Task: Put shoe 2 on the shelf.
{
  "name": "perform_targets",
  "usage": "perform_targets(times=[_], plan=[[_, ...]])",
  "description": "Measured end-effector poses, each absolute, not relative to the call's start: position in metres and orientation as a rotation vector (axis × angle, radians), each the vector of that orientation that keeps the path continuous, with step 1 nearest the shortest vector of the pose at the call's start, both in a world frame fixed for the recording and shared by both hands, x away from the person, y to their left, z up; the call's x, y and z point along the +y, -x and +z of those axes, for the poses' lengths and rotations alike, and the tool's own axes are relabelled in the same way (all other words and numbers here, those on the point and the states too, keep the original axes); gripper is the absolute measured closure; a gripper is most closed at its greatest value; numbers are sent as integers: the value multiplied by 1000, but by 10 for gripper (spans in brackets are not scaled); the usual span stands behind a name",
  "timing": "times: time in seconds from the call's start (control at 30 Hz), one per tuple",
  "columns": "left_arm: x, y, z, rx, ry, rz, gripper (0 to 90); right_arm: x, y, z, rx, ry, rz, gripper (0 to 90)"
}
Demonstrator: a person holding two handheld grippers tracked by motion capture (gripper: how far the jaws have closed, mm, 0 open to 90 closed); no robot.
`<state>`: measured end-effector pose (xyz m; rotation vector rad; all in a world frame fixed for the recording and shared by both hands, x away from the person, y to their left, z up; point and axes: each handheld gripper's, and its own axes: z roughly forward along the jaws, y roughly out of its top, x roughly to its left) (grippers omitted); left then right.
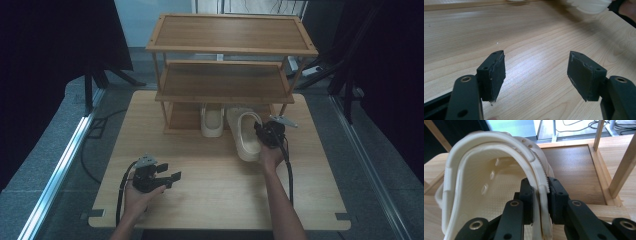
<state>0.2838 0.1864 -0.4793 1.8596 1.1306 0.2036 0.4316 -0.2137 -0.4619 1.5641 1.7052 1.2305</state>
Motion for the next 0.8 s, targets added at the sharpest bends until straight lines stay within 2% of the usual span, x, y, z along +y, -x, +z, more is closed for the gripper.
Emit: perform_targets(times=[0.57, 0.8], plan=[[192, -284, -477, 1127, -1831, 220, 319, -188, -462, -469, 1681, -1540, 1150, 753], [193, -283, -476, 1126, -1827, 224, 320, -183, -469, -480, 1705, -1542, 1123, 720]])
